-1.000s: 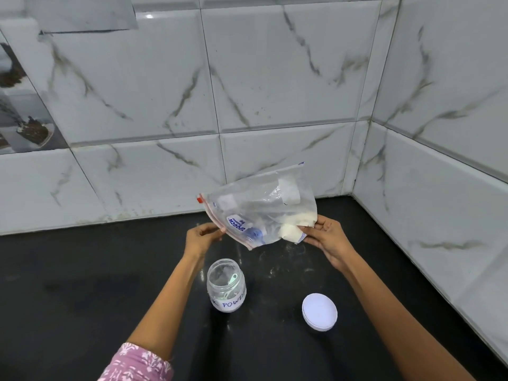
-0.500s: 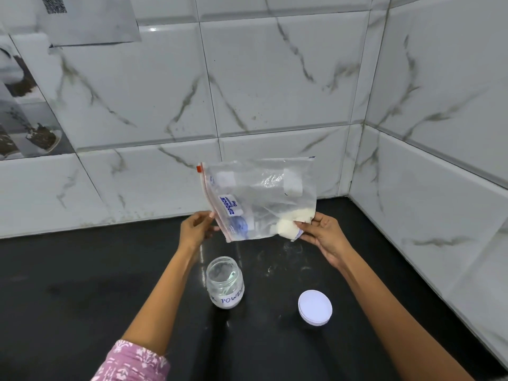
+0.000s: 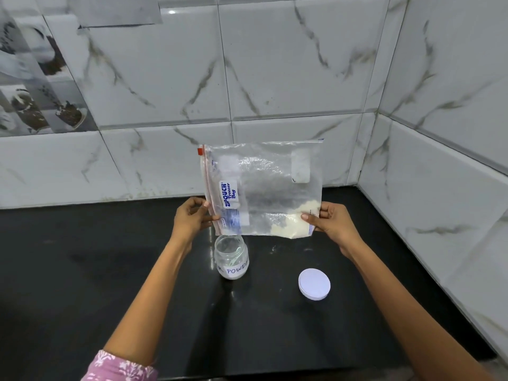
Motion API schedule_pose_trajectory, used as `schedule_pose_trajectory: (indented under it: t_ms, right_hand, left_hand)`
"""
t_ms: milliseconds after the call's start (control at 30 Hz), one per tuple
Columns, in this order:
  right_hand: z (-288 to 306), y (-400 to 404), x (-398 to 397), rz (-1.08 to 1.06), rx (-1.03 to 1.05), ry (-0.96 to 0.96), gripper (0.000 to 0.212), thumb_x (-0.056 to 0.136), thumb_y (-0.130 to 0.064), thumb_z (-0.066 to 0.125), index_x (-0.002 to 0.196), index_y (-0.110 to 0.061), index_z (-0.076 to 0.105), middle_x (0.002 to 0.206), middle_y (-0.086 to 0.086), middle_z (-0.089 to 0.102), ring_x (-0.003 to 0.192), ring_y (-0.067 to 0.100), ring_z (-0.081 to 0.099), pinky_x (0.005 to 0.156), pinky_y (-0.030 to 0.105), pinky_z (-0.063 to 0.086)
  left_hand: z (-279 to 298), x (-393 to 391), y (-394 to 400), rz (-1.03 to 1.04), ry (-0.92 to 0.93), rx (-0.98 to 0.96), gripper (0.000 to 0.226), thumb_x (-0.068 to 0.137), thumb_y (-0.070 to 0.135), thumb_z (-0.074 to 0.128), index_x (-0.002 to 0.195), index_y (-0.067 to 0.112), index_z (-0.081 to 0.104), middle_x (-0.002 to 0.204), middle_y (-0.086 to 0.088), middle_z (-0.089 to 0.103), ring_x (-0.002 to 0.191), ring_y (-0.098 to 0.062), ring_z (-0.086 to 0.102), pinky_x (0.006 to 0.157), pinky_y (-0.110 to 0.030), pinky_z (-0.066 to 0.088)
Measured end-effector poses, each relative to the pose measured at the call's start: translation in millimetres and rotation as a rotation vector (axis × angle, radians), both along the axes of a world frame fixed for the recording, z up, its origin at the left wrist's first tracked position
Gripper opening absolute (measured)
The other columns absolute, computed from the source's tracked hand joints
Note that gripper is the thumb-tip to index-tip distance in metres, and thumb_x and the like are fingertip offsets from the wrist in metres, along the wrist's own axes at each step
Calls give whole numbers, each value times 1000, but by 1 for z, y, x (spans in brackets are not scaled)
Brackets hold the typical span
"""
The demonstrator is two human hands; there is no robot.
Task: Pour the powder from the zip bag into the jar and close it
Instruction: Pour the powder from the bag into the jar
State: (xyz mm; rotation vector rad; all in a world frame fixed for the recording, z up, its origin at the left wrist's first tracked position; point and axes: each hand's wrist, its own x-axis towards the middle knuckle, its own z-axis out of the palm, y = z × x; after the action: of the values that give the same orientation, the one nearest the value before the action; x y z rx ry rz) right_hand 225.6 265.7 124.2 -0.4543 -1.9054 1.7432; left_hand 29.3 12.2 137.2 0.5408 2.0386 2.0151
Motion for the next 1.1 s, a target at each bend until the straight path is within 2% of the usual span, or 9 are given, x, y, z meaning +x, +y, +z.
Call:
schedule_pose_trajectory:
  t_ms: [133,333,433,533,600,667,800,900,1100]
  right_hand:
    - [1,-3,3,-45,95,-13,18,78,-14,76,93,-23,71,97,2,75,91,15,72,81,32,56]
    - [6,-4,-1,-117,184,-18,16,80,-18,75,94,-23,70,96,-2,74,88,10,71,80,27,56]
    - [8,-3,-7,-127,191,-18,19,83,-17,72,102,-16,68,102,5,73,92,14,69,81,29,55]
    - [14,-5,-12,-109,216,-18,20,87,-22,67,107,-21,64,103,-1,71,96,15,67,83,30,53]
    - [18,-7,-15,-111,222,-35,19,88,-26,65,107,-28,62,104,-5,70,93,9,67,77,26,54]
    - [21,-8,-16,-114,203,-56,16,89,-29,63,103,-35,60,100,-7,70,84,3,68,61,23,55]
    - [24,-9,-17,-105,189,-56,22,88,-23,66,109,-19,62,92,-6,71,71,-2,66,54,14,49]
    - [26,-9,-15,-87,137,-52,25,84,-15,70,107,-8,64,95,-1,73,77,2,69,61,12,50]
    - [22,-7,-11,-45,-30,-98,22,93,-30,55,98,-15,71,90,-2,73,82,5,67,75,17,55]
  left_hand:
    - [-13,7,-5,6,-29,-10,11,97,16,53,88,10,56,97,-15,68,68,-15,74,60,-21,58]
    - [-28,11,-4,-33,-71,44,13,98,12,50,100,0,56,92,-21,68,67,-11,73,59,-19,57]
    - [-36,10,-5,-42,-80,49,16,92,5,58,104,-7,59,91,-22,69,66,-10,72,62,-17,57]
    - [-43,8,-7,-65,-66,54,16,87,4,66,97,-8,67,84,-19,72,66,-8,71,63,-15,56]
    - [-47,3,-9,-102,-78,69,14,86,6,67,92,-5,70,79,-14,74,66,-9,70,63,-15,55]
    - [-51,-4,-13,-176,-108,84,13,85,8,67,92,-2,72,78,-11,75,71,-12,71,64,-16,55]
    - [-56,-20,-21,-370,-189,92,16,87,11,63,96,0,70,86,-12,76,84,-17,73,71,-20,57]
    - [-59,-28,-24,-436,-234,127,16,83,13,64,93,3,70,87,-13,76,86,-19,73,71,-21,58]
    - [-62,-33,-24,-369,-194,153,10,82,16,67,83,10,74,80,-10,76,79,-16,73,66,-18,56]
